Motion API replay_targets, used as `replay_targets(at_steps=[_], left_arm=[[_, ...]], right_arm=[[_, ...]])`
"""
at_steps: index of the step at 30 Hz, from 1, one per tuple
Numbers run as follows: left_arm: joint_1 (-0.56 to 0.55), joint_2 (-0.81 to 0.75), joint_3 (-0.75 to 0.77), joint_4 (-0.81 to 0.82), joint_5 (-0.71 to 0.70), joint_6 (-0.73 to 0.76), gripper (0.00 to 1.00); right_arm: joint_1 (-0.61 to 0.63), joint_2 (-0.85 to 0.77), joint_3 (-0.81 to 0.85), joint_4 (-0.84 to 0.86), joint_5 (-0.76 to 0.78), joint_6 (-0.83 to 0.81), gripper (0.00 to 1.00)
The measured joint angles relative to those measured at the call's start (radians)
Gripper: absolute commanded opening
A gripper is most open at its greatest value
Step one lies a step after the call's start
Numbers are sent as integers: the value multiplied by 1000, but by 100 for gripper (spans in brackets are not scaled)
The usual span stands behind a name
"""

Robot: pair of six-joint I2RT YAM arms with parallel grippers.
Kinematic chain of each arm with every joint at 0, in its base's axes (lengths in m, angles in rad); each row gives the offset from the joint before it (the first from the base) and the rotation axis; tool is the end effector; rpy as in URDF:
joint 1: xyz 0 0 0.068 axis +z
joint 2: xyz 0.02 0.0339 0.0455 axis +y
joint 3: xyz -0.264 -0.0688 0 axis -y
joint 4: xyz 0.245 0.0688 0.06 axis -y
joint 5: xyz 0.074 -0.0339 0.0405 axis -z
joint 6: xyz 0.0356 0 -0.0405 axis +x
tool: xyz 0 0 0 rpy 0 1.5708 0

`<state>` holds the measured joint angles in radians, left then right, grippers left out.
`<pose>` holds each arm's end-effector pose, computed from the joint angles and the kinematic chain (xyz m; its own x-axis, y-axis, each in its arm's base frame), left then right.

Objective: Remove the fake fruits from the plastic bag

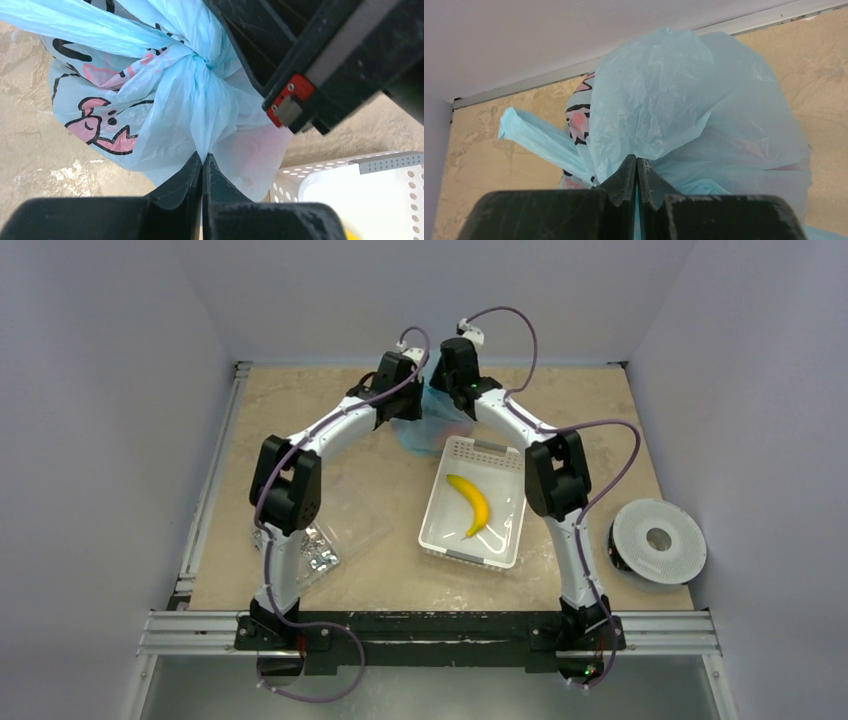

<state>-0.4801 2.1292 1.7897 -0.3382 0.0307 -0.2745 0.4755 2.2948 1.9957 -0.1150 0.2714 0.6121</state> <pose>0.4396 -0.2302 0.2437 -0.6662 0.0414 -0.7446 0.3140 0.9212 -0.2297 0.4896 0.2414 0.2528 -0.4208 0.4059 -0.8112 0.0232 0.8988 0.4377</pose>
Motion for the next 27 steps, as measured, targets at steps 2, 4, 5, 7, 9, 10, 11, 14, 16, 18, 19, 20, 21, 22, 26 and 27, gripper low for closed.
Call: replay_targets(at_steps=[2, 4, 5, 7, 9, 10, 11, 14, 16, 18, 19, 20, 21, 22, 26, 27], left_arm=[[0, -21, -26, 9, 0, 1, 0], [1, -37, -42, 10, -1, 4, 0], [2, -46, -52, 12, -1, 5, 0], [6, -70, -82, 15, 0, 5, 0], [14, -101, -121, 19, 8, 6, 0], [23, -117, -144, 29, 16, 6, 0], [37, -142, -175, 36, 34, 6, 0], [75, -170, -207, 37, 84, 6, 0], [100, -172, -209, 36, 115, 6, 0], [115, -172, -209, 29, 140, 5, 0], [119, -172, -208, 26, 150, 5, 0], [121, -172, -208, 23, 157, 5, 0], [121, -172, -208, 18, 166, 5, 0], [120, -172, -208, 14, 171, 5, 0], [119, -172, -207, -3, 185, 4, 19], [119, -172, -203, -15, 186, 3, 28]], right_arm=[[0, 16, 30, -22, 0, 2, 0], [0, 18, 54, -52, -1, 19, 0], [-2, 18, 63, -61, -10, 42, 0], [-19, 13, 68, -64, -62, 103, 0], [-57, -4, 39, -45, -144, 192, 0], [-94, -30, -15, -12, -215, 262, 0], [-140, -55, -75, 29, -276, 336, 0], [-267, -91, -225, 186, -447, 557, 0], [-339, -89, -303, 288, -521, 689, 0], [-388, -74, -336, 327, -557, 777, 0], [-396, -66, -337, 333, -566, 801, 0], [-397, -62, -342, 354, -579, 827, 0], [-393, -61, -353, 376, -589, 848, 0], [-385, -63, -364, 397, -603, 863, 0], [-359, -66, -406, 461, -635, 898, 0], [-354, -66, -419, 473, -643, 900, 0]])
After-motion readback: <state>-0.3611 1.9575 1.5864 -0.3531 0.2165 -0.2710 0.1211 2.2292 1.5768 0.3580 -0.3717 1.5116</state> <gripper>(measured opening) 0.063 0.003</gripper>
